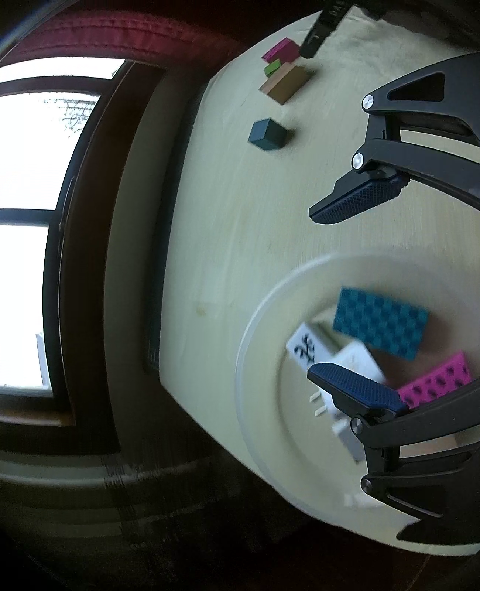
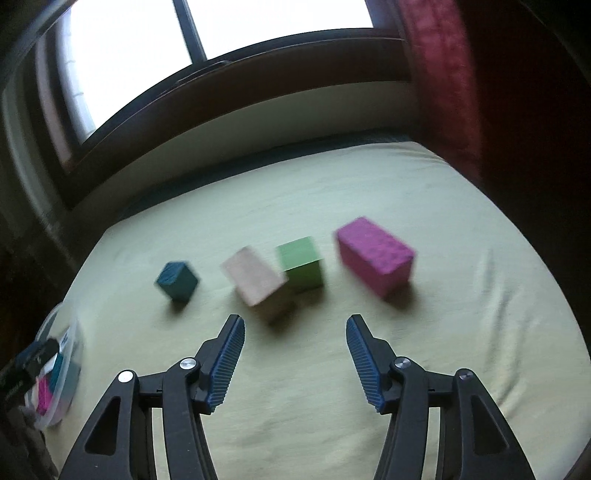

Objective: Organize rigid objects
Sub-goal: 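Grasp the pink dotted block with the right tool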

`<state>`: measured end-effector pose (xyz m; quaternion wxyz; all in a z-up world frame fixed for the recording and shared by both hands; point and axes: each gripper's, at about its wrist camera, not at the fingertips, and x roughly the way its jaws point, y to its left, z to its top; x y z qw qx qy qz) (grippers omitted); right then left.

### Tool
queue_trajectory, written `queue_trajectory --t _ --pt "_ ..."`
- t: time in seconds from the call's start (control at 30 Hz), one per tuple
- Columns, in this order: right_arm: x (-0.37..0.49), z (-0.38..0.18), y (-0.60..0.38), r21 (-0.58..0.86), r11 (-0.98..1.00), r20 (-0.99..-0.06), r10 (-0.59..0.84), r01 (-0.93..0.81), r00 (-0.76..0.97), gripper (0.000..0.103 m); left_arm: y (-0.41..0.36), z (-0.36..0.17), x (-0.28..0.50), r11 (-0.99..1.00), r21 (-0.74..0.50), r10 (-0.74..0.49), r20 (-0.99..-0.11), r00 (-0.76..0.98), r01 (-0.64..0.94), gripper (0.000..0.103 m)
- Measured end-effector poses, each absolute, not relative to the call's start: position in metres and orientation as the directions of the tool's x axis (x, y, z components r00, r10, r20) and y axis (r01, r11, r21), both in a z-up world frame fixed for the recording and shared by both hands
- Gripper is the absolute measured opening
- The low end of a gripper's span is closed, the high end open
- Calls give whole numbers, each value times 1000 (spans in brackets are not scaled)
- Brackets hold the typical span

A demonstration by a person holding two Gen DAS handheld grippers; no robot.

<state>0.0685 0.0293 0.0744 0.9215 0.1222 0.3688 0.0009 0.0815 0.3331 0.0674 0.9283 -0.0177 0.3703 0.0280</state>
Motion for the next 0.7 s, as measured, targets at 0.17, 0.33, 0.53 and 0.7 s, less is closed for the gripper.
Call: queue_trajectory --t 0.17,0.33,0.53,0.7 --pt "78 71 2 296 946 -694 117 133 711 61 318 65 84 1000 -7 14 -694 720 -27 79" --pt "95 69 -12 331 930 -704 131 159 698 62 304 63 85 1000 -3 -9 -697 717 9 79" --pt "110 61 -25 342 914 -722 107 218 684 68 299 62 87 1000 -4 -20 -700 714 24 79" --pt "122 60 -30 345 908 -721 93 239 686 71 299 61 89 1000 -9 -27 -704 710 28 79"
